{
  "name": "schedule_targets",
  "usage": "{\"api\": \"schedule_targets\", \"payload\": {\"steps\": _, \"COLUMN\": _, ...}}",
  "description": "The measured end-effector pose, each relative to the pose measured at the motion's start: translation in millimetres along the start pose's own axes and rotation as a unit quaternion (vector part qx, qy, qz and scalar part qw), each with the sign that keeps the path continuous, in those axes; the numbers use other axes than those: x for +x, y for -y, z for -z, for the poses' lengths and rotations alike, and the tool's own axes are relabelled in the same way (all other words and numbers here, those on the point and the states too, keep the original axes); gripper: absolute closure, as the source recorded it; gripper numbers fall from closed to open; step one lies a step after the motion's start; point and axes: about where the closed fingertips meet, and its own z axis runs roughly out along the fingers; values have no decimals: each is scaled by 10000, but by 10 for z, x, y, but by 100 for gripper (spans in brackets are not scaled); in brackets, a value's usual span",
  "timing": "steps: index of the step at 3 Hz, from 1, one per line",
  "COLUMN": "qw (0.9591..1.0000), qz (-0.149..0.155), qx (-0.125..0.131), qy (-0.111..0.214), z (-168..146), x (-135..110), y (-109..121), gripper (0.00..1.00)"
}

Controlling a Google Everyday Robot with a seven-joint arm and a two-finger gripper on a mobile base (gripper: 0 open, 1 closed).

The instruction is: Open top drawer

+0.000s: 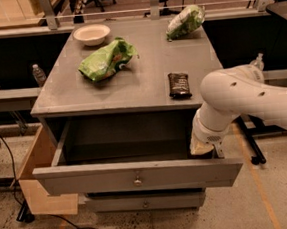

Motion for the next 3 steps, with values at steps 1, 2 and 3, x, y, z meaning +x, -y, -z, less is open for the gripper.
{"api": "schedule_targets", "payload": {"steps": 1, "qw": 9999, "qz": -38, "qx": -151, "qy": -65, "z": -271, "x": 51, "y": -11, "gripper": 100}}
{"api": "schedule_targets", "payload": {"steps": 2, "qw": 9995, "qz": -107, "qx": -282, "qy": -122, "z": -584, "x": 140, "y": 46, "gripper": 100}}
{"api": "schedule_targets", "payload": {"steps": 3, "qw": 9994, "qz": -159, "qx": -285, "qy": -141, "z": -723, "x": 202, "y": 77, "gripper": 100}}
